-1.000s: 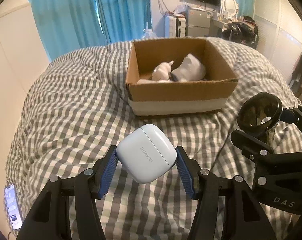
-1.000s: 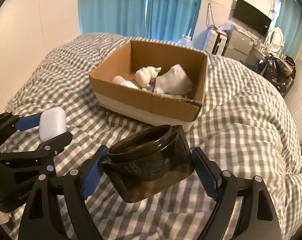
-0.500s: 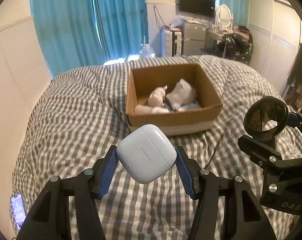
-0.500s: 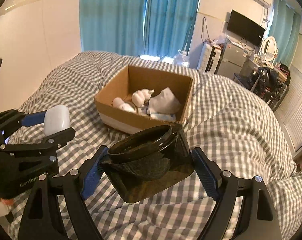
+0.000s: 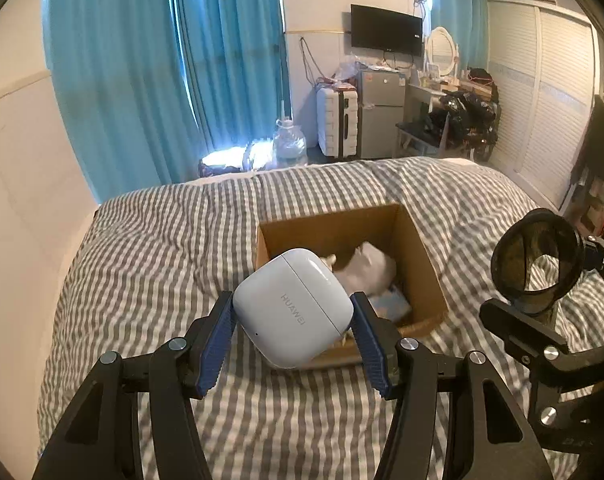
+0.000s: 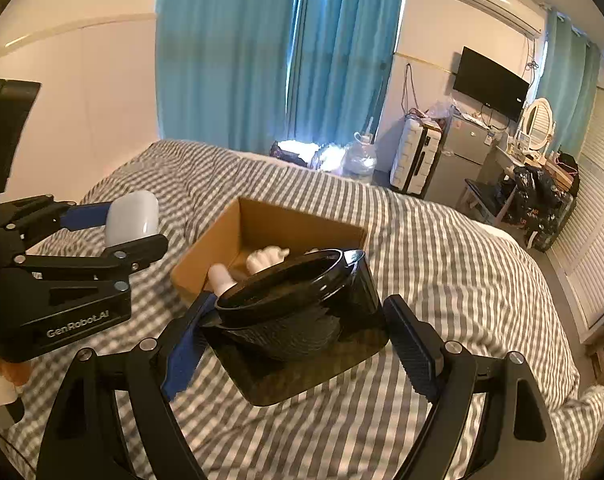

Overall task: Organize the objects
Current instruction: 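Carry the earbud case and black cup over the box and release them inside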

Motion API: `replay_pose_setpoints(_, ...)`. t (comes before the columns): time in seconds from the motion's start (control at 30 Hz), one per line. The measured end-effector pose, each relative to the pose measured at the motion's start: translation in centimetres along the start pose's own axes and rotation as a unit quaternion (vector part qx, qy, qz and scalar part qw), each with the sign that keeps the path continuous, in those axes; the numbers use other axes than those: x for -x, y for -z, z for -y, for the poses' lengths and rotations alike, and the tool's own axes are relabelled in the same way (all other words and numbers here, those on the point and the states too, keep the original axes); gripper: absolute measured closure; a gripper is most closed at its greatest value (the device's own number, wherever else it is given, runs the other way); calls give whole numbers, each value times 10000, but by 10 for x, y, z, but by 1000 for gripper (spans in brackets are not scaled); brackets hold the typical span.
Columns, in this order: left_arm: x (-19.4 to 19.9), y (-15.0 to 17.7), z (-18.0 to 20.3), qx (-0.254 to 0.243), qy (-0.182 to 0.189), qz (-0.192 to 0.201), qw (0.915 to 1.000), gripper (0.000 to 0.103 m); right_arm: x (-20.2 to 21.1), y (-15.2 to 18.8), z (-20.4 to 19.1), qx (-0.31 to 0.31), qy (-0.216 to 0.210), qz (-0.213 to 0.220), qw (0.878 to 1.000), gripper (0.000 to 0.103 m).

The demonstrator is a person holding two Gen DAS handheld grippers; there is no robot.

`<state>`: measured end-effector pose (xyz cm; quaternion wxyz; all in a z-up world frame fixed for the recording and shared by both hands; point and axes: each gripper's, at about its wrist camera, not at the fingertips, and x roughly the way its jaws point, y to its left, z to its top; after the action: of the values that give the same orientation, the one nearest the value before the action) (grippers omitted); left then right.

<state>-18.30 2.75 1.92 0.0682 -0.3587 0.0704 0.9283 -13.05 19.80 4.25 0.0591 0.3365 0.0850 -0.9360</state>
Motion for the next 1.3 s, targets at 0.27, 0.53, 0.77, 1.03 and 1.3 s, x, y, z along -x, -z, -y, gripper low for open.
replay_pose_setpoints(0.27,-54,-30,-3,-55,147,-119,9998,44,-36,-39,15,-22,8,46,10000,19)
replay_pose_setpoints(0.53,-110,-35,-1,-195,201,-311,9991,44,-101,-62,26,-80,10,-178,9998,19)
replay_pose_setpoints(0.77,-152,-30,2,-263,220,-528,9980,44,-153,-60,30,-203,-82,-439,9988,19)
replay_pose_setpoints(1.03,-186,-25,6,-280,251,-711,9968,44,-195,-57,35,-159,-105,-644,9977,19)
replay_pose_setpoints(1.3,-200,-15,8,-260,404,-785,9958,37,-210,-49,35,-183,-225,-740,9968,19)
